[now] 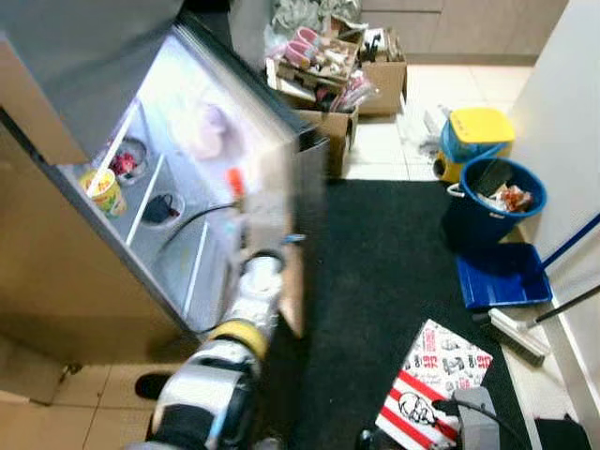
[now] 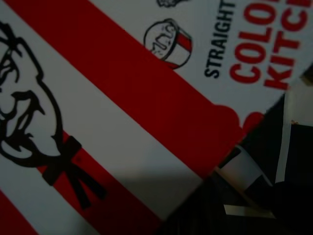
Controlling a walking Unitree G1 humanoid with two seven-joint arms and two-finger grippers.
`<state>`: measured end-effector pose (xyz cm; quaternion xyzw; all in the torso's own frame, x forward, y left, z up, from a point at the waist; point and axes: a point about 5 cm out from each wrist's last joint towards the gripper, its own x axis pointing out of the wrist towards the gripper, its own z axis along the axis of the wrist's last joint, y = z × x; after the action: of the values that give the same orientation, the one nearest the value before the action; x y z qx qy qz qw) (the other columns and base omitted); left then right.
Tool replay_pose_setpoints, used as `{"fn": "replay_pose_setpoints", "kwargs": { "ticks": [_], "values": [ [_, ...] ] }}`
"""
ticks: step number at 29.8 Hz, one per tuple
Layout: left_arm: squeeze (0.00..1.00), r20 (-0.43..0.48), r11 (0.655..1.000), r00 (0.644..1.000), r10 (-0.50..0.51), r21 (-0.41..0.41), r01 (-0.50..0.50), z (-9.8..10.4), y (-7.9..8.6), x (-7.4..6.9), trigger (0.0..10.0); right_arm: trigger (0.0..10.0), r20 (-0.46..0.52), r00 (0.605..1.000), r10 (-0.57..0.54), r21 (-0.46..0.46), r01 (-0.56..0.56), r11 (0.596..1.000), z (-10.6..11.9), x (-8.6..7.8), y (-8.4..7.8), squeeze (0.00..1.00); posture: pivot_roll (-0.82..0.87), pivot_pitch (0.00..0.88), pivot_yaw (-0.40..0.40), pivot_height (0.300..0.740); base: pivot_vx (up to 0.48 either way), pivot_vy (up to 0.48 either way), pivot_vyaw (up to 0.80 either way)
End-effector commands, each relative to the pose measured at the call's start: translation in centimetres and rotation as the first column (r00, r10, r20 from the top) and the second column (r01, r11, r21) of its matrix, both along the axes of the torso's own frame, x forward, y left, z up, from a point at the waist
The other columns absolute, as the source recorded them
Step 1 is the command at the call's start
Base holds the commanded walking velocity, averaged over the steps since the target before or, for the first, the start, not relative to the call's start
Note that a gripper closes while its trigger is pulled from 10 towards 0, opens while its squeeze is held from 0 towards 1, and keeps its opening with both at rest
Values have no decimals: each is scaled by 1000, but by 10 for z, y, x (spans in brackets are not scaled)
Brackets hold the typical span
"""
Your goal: Restocking fridge
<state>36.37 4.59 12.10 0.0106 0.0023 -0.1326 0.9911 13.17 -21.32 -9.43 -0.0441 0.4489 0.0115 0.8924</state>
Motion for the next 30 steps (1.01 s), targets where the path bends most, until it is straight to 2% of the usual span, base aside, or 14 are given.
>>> {"fn": "replay_pose_setpoints", "kwargs": {
  "ticks": [1, 3, 6, 11, 14, 15, 17, 19, 22, 23, 24, 26, 27, 30],
  "values": [
    [0, -28, 984, 985, -169, -68, 167, 8, -45, -9, 10000, 10000, -66, 998, 14, 10, -13, 1000, -7, -18, 1, 0, -95, 112, -7, 740, 0, 0, 0],
    [0, 55, 901, 912, -407, -138, 410, 40, -104, -25, 10000, 10000, -60, 998, 5, 3, -5, 1000, -6, -18, -2, 0, -125, 104, 0, 740, 0, 0, 0],
    [0, 76, 881, 892, -445, -143, 452, 46, -112, -28, 10000, 10000, -47, 999, -14, 2, 14, 1000, -5, -16, -4, 0, -134, 104, 8, 740, 0, 0, 0],
    [0, -20, 947, 947, -320, -19, 320, 1, -59, -20, 10000, 10000, -54, 998, -20, 7, 20, 1000, -7, -21, -1, 0, -113, 107, 6, 740, 0, 0, 0],
    [0, -130, 975, 972, -195, 81, 207, -43, -3, -25, 10000, 10000, -72, 997, -14, 8, 15, 1000, -8, -26, 1, 0, -92, 107, 5, 740, 0, 0, 0],
    [0, -130, 975, 972, -195, 81, 207, -43, -3, -25, 10000, 10000, -72, 997, -14, 8, 15, 1000, -8, -26, 1, 0, -92, 107, 5, 740, 0, 0, 0],
    [0, -230, 978, 968, -100, 155, 138, -80, 40, -41, 10000, 10000, -72, 997, -13, 9, 14, 1000, -8, -25, 1, 0, -78, 103, 5, 740, 0, 0, 0],
    [0, -274, 972, 960, -65, 200, 122, -96, 60, -53, 10000, 10000, -70, 997, -13, 10, 14, 1000, -8, -24, 1, 0, -78, 103, 5, 740, 0, 0, 0],
    [0, -337, 953, 941, -30, 275, 129, -119, 82, -72, 10000, 10000, -63, 998, -12, 10, 13, 1000, -7, -21, 2, 0, -71, 98, 3, 740, 0, 0, 0],
    [0, -397, 948, 918, 17, 297, 111, -135, 98, -88, 10000, 10000, -57, 998, -11, 10, 11, 1000, -7, -19, 1, 0, -69, 93, 1, 740, 0, 0, 0],
    [0, -397, 948, 918, 17, 297, 111, -135, 98, -88, 10000, 10000, -57, 998, -11, 10, 11, 1000, -7, -19, 1, 0, -69, 93, 1, 740, 0, 0, 0],
    [0, -517, 945, 849, 107, 319, 75, -162, 126, -120, 10000, 10000, -48, 999, -10, 8, 10, 1000, -5, -15, 0, 0, -68, 91, -3, 740, 0, 0, 0],
    [0, -517, 945, 849, 107, 319, 75, -162, 126, -120, 10000, 10000, -48, 999, -10, 8, 10, 1000, -5, -15, 0, 0, -68, 91, -3, 740, 0, 0, 0],
    [0, -604, 936, 776, 181, 349, 53, -181, 146, -149, 10000, 10000, -45, 999, -9, 5, 9, 1000, -5, -15, -2, 0, -71, 91, -9, 740, 0, 0, 0]
  ]
}}
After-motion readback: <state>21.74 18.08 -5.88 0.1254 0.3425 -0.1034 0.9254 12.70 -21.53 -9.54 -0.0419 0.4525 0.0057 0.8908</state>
